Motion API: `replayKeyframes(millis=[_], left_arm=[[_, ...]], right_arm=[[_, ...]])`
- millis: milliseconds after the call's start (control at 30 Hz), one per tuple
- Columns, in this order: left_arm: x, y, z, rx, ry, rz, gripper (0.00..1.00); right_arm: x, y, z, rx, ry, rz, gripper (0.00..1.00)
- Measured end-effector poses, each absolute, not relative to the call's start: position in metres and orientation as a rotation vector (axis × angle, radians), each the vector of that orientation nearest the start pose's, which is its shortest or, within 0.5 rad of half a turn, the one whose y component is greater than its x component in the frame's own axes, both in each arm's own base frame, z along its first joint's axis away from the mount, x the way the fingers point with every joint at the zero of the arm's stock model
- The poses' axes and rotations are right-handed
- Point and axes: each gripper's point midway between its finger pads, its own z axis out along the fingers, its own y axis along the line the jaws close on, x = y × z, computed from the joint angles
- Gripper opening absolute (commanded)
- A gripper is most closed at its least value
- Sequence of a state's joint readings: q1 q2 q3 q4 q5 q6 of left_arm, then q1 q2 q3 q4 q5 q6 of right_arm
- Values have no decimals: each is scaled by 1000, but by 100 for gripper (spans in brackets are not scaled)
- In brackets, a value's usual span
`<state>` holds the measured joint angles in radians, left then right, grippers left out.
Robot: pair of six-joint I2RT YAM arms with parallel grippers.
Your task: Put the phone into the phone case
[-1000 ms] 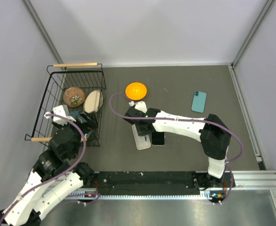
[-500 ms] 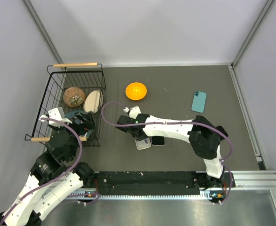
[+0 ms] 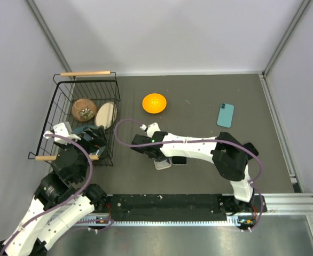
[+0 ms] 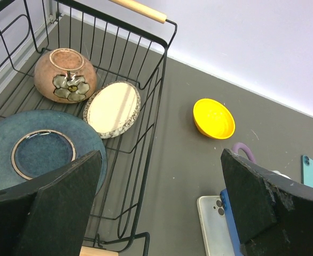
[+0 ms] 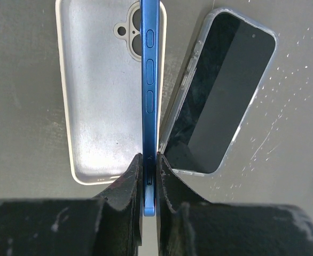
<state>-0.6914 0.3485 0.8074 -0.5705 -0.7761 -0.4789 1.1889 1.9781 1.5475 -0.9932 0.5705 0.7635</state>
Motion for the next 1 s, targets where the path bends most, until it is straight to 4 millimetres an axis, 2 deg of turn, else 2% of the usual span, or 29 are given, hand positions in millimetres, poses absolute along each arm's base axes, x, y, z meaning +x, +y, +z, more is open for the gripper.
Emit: replayKeyframes(millis=[500,633,767,1000], left_arm=[[202,-25,305,-403,1603,-241,99],[202,-25,304,-401,1607,-238,99],[202,-25,303,-401,1607,-237,99],[202,-25,303,-403,1607,-235,99]], right_arm=[[199,324,70,-521,2535,-273,3],[199,324,68,-523,2537,-279,13],[198,324,65,-527,2540,-288,28],[196,336,62,-541,2537,-263,32]])
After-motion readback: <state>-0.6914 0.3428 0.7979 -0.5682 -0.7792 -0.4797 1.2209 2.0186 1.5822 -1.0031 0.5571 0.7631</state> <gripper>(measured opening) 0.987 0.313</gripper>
